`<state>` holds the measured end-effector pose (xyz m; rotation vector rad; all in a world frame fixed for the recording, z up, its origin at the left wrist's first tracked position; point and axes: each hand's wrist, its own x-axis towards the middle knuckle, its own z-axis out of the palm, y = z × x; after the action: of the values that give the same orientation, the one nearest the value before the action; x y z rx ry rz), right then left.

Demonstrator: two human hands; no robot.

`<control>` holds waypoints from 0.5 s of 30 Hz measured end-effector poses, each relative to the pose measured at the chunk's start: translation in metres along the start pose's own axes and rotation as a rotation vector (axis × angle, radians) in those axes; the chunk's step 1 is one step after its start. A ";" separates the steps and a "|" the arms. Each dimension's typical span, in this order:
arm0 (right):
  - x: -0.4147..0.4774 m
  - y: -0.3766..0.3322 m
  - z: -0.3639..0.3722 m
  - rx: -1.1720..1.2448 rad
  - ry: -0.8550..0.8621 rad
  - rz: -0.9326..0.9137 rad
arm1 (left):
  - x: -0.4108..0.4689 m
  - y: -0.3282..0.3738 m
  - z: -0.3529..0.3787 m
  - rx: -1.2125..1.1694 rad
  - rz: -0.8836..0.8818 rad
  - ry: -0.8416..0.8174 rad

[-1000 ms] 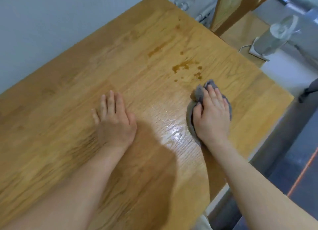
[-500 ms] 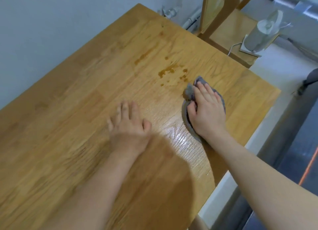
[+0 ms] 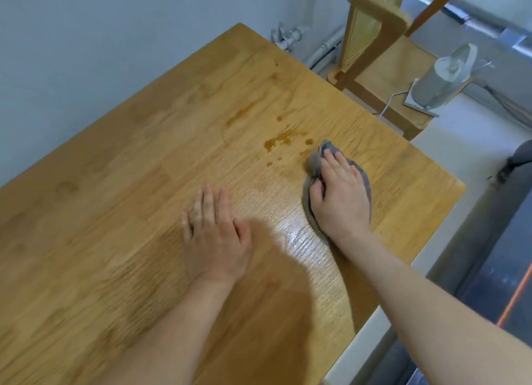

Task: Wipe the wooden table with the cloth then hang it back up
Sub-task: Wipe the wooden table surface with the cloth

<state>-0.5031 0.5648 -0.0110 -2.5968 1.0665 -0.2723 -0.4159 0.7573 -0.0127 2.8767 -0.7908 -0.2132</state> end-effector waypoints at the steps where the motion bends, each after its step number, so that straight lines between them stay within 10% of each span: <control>1: -0.001 -0.011 0.004 -0.005 0.010 0.031 | 0.001 0.000 0.000 -0.002 -0.003 0.001; 9: -0.014 -0.050 0.019 0.073 -0.247 -0.510 | -0.001 0.000 0.001 0.006 0.013 0.066; 15: 0.014 -0.020 0.005 0.015 -0.074 -0.165 | 0.001 -0.001 0.001 0.021 0.010 0.058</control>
<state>-0.4786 0.5696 -0.0072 -2.6625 0.8232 -0.2194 -0.4150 0.7572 -0.0134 2.8833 -0.8012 -0.1208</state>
